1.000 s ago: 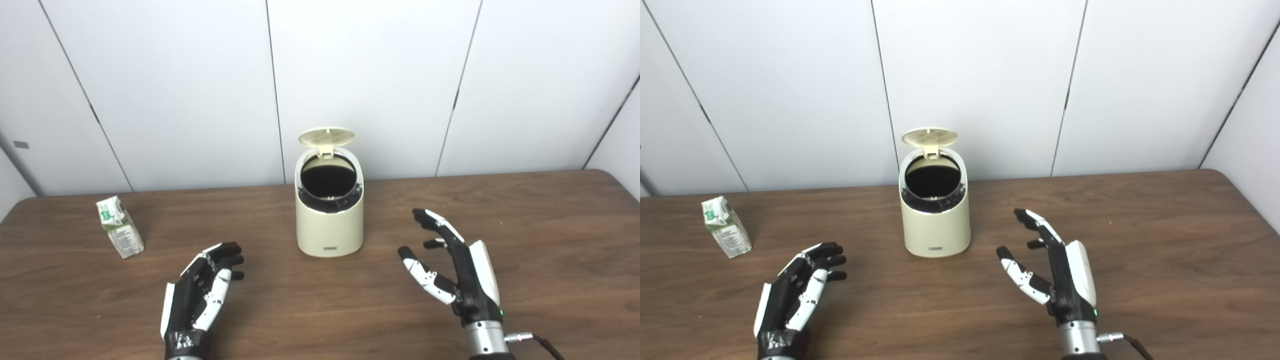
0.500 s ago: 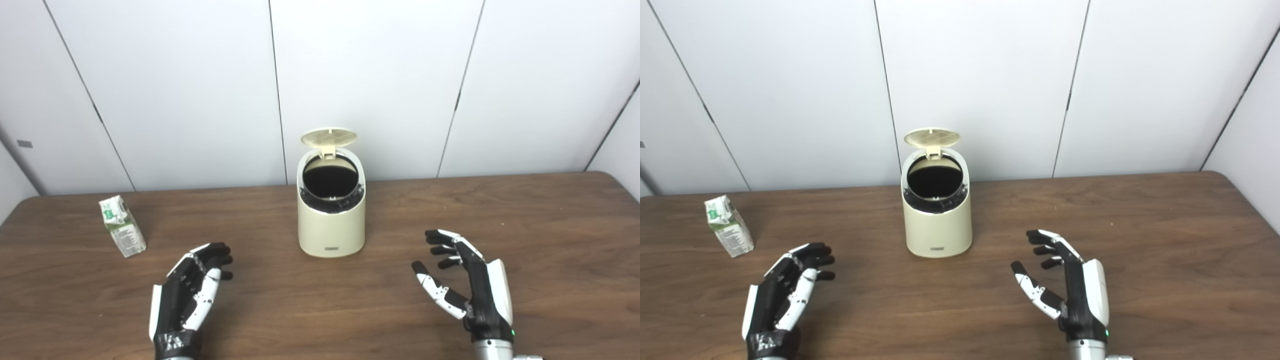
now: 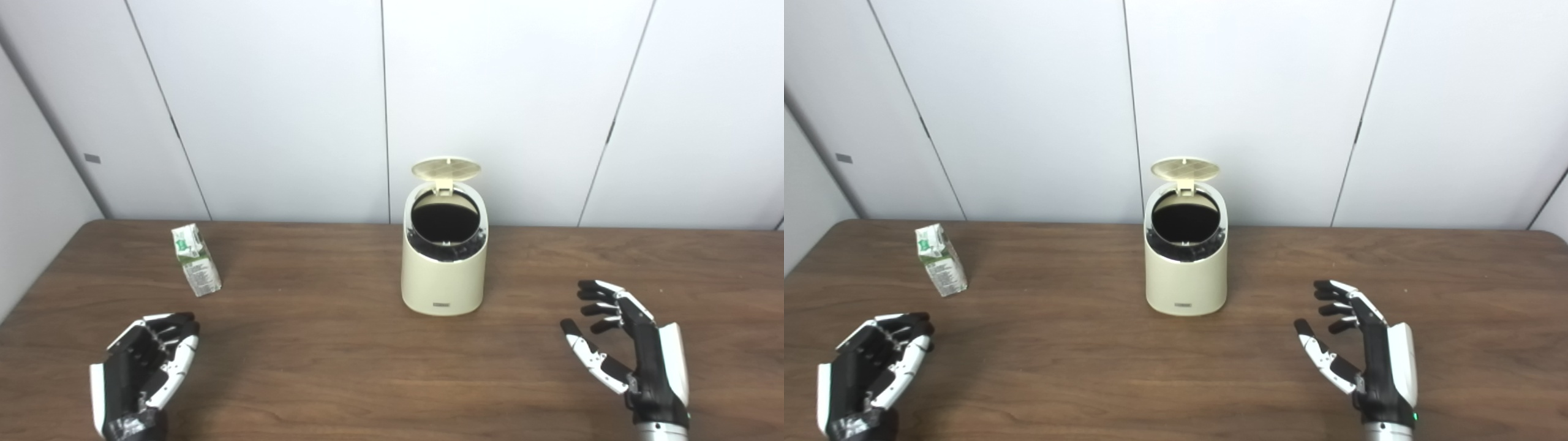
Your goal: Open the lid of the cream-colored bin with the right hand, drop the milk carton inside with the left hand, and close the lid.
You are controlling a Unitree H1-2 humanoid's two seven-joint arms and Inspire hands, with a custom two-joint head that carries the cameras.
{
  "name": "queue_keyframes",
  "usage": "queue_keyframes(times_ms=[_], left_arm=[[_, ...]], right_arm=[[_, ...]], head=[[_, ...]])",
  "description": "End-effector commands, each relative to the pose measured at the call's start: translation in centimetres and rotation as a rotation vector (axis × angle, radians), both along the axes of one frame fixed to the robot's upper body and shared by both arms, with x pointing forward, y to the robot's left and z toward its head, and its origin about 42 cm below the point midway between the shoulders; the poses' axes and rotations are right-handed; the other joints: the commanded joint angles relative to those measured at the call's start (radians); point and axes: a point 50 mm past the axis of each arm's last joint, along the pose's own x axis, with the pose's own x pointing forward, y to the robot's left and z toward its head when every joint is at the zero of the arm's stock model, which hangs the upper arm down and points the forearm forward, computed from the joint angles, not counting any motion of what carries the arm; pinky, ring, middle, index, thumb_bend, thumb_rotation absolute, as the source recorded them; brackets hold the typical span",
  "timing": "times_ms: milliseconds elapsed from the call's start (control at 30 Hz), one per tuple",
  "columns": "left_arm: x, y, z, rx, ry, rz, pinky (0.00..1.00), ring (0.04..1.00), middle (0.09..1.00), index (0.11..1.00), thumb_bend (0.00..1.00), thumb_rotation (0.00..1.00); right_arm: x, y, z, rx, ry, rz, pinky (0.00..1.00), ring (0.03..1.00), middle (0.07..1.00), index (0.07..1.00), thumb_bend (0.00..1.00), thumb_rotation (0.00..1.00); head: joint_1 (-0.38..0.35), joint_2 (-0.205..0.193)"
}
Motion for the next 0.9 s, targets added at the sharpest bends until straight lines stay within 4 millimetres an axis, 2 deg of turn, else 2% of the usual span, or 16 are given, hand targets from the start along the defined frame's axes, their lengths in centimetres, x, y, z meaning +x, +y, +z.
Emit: queue_keyframes(times_ms=[0, 67, 133, 233, 300, 367, 467, 533, 567, 633, 700, 733, 867], left_arm=[[0.5, 0.5, 1.8, 0.071, -0.032, -0.010, 0.56, 0.645, 0.690, 0.716, 0.73, 0.25], [0.6, 0.9, 2.3, 0.092, -0.021, -0.002, 0.60, 0.686, 0.726, 0.769, 0.76, 0.27], [0.9, 1.2, 2.9, 0.104, -0.014, 0.005, 0.63, 0.725, 0.751, 0.799, 0.78, 0.28], [1.4, 1.6, 3.6, 0.102, -0.009, 0.018, 0.66, 0.764, 0.782, 0.825, 0.79, 0.30], [2.0, 2.1, 3.7, 0.100, -0.004, 0.018, 0.69, 0.782, 0.798, 0.839, 0.79, 0.30], [3.0, 2.8, 4.0, 0.106, 0.011, 0.017, 0.70, 0.796, 0.810, 0.849, 0.81, 0.32], [4.1, 3.5, 4.8, 0.141, 0.068, 0.024, 0.73, 0.816, 0.830, 0.858, 0.92, 0.38], [4.8, 3.8, 5.4, 0.179, 0.115, 0.011, 0.76, 0.836, 0.847, 0.872, 0.94, 0.42], [5.2, 4.0, 5.7, 0.194, 0.140, -0.004, 0.82, 0.876, 0.877, 0.892, 0.98, 0.45], [5.9, 4.4, 6.3, 0.202, 0.184, -0.026, 0.88, 0.908, 0.903, 0.912, 1.00, 0.45], [6.7, 4.7, 6.7, 0.198, 0.220, -0.041, 0.89, 0.935, 0.934, 0.917, 1.00, 0.43], [7.2, 4.9, 6.9, 0.204, 0.242, -0.044, 0.91, 0.943, 0.942, 0.919, 1.00, 0.42], [8.7, 5.6, 7.8, 0.234, 0.303, -0.046, 0.91, 0.953, 0.960, 0.944, 1.00, 0.44]], right_arm=[[-0.1, -1.5, -0.4, -0.025, -0.011, 0.015, 0.51, 0.639, 0.680, 0.677, 0.23, 0.25], [-0.2, -2.0, -0.3, -0.023, -0.006, 0.011, 0.50, 0.633, 0.682, 0.677, 0.23, 0.25], [-0.1, -2.4, -0.3, -0.030, -0.003, 0.000, 0.42, 0.575, 0.666, 0.676, 0.24, 0.23], [0.2, -3.0, -0.3, -0.052, -0.003, -0.015, 0.26, 0.411, 0.582, 0.676, 0.23, 0.24], [0.4, -3.4, -0.4, -0.062, -0.011, -0.015, 0.22, 0.375, 0.566, 0.674, 0.23, 0.25], [0.6, -3.8, -0.5, -0.065, -0.016, -0.008, 0.26, 0.421, 0.589, 0.664, 0.23, 0.23], [0.9, -4.2, -0.5, -0.051, -0.018, 0.010, 0.22, 0.370, 0.565, 0.671, 0.22, 0.19], [1.0, -4.3, -0.5, -0.036, -0.020, 0.017, 0.18, 0.316, 0.549, 0.671, 0.22, 0.18], [1.1, -4.3, -0.4, -0.030, -0.022, 0.019, 0.20, 0.350, 0.569, 0.667, 0.22, 0.16], [1.3, -4.4, -0.3, -0.019, -0.021, 0.019, 0.23, 0.386, 0.586, 0.661, 0.22, 0.16], [1.5, -4.5, -0.3, -0.011, -0.018, 0.017, 0.20, 0.345, 0.595, 0.658, 0.21, 0.11], [1.5, -4.6, -0.3, -0.020, -0.017, 0.017, 0.22, 0.373, 0.597, 0.654, 0.21, 0.11], [1.9, -5.1, -0.4, -0.019, -0.030, 0.028, 0.26, 0.413, 0.606, 0.642, 0.21, 0.22]], head=[[0.013, 0.000], [0.039, -0.002], [0.061, -0.005], [0.095, -0.008], [0.126, -0.010], [0.143, -0.011], [0.175, -0.008], [0.200, -0.005], [0.211, -0.007], [0.227, -0.008], [0.244, -0.009], [0.259, -0.011], [0.298, -0.013]])
